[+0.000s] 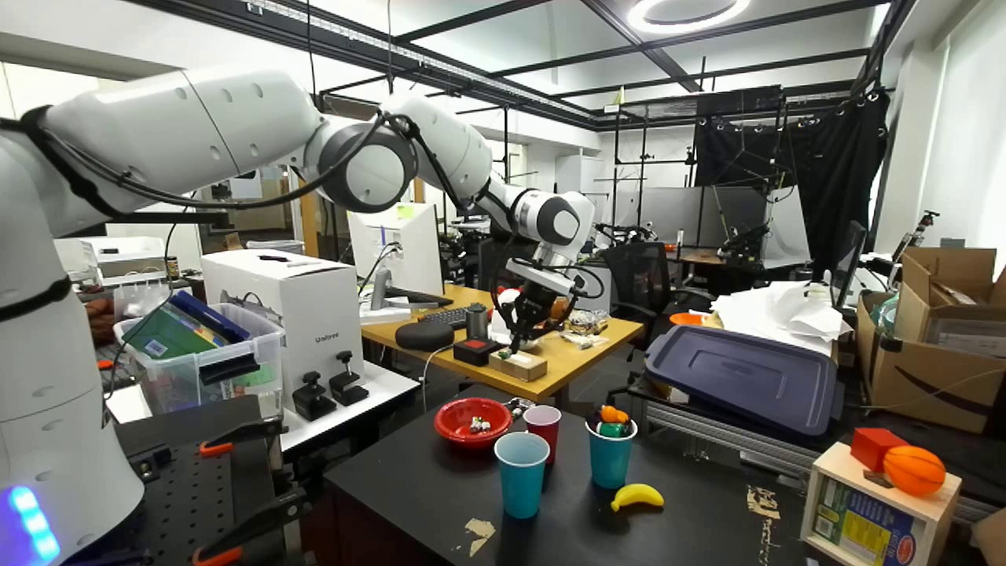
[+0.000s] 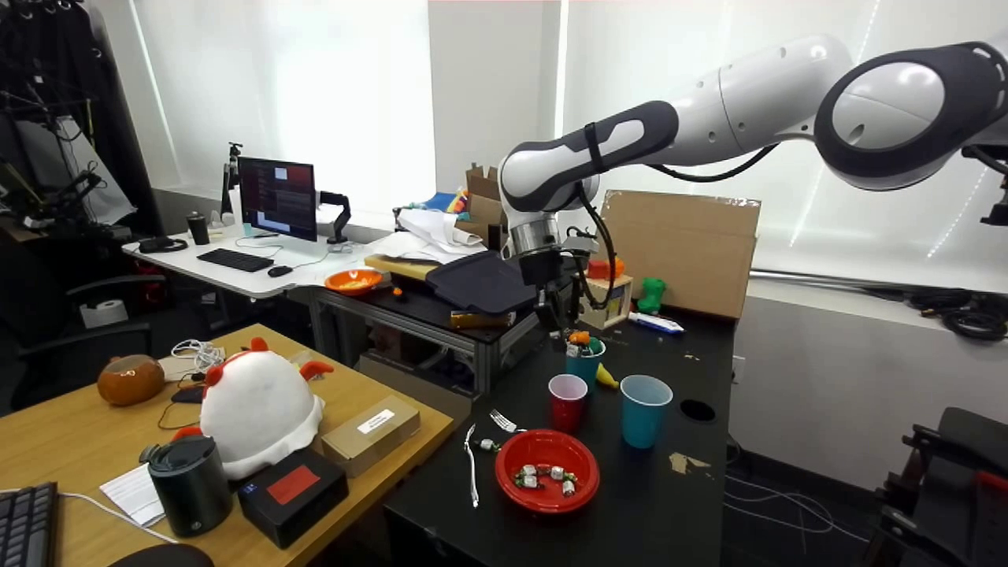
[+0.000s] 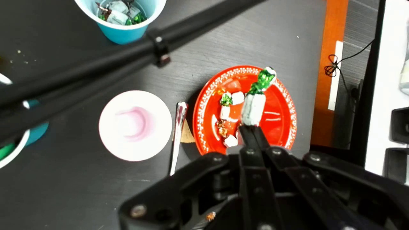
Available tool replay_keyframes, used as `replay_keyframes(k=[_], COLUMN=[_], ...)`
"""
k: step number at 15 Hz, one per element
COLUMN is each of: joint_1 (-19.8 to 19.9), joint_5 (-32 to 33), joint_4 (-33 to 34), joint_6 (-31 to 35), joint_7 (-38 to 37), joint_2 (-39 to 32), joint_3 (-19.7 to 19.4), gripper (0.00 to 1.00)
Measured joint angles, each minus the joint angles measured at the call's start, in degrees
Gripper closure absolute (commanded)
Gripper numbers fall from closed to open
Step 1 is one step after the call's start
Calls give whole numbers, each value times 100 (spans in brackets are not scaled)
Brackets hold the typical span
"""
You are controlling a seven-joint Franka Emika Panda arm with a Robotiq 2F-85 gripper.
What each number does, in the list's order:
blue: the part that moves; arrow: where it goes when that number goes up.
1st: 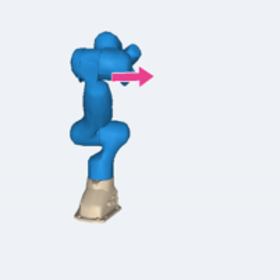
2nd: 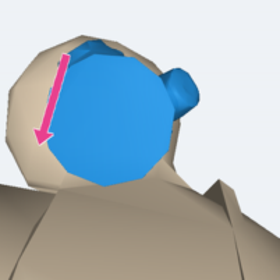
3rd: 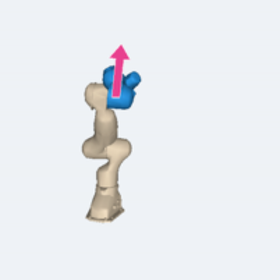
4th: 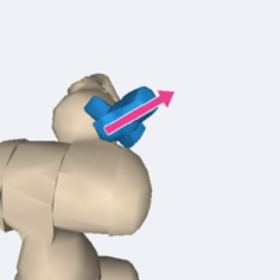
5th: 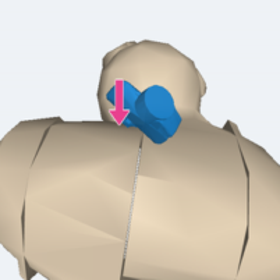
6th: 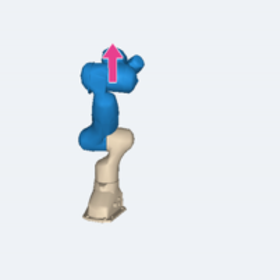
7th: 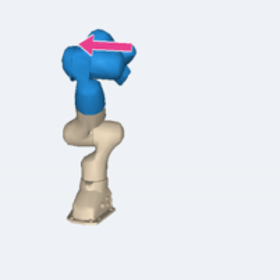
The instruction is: Put the sweets into the blue cup.
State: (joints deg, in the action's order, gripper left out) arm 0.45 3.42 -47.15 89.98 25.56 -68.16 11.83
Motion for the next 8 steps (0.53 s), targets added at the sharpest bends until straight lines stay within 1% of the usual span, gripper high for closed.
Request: replay_keyframes(k=[8], joint_1=[68], joint_5=[-13], joint_4=[-743], joint_6=[-311], joint_7=[-499], joint_2=[353], joint_3=[-36], gripper=[100])
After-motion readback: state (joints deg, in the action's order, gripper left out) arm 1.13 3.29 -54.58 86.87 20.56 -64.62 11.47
